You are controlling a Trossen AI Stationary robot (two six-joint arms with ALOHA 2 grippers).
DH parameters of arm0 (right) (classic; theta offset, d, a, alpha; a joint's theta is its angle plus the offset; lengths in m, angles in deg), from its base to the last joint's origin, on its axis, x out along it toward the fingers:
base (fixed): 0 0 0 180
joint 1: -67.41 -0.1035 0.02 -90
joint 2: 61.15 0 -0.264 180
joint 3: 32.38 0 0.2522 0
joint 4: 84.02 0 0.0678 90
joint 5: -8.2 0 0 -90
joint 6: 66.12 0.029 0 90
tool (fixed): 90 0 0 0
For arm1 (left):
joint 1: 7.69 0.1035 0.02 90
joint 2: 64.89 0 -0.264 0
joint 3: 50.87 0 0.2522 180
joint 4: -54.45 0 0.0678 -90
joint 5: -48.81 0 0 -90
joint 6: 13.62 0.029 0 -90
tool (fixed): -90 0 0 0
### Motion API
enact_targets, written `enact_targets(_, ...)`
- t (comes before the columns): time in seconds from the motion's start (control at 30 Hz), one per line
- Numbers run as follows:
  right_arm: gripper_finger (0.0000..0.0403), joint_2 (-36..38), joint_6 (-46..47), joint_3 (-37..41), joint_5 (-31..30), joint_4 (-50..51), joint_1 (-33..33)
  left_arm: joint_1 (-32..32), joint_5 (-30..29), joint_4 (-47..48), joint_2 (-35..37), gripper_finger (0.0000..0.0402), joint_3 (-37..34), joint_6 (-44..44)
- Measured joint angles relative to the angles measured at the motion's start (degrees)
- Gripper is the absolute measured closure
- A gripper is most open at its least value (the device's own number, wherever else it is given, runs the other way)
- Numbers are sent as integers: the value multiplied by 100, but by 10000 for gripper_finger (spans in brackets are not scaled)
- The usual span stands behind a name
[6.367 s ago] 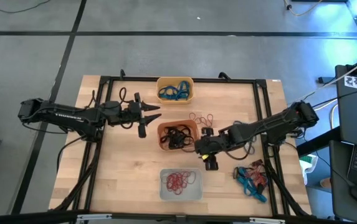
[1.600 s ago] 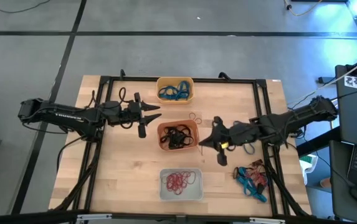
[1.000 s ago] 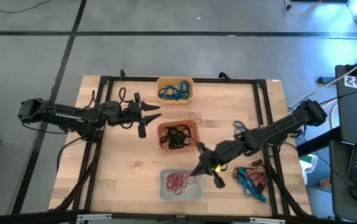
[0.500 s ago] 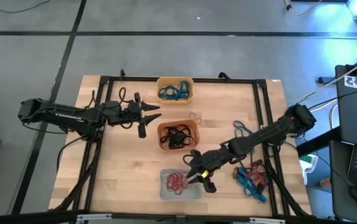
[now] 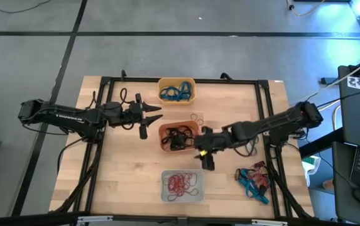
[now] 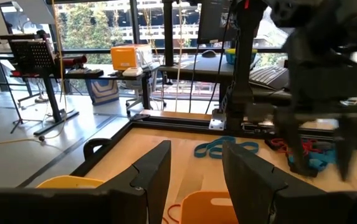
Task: Sort rubber bands into baskets
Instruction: Put the red rubber band in the white bin
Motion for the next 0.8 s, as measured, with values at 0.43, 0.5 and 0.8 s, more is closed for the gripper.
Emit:
enact_targets(0.43,198,100,26,-41,-1170,1771,934,-1,0,0,0,260,0,0)
enact_targets(0.5,198,100,24,-34,-1333,1984,1127,-2,2,-4,0,260,0,1)
enact_targets(0.8,198,80,-153,619,-1406,1539,2039,0,0,-2,0,260,0,1)
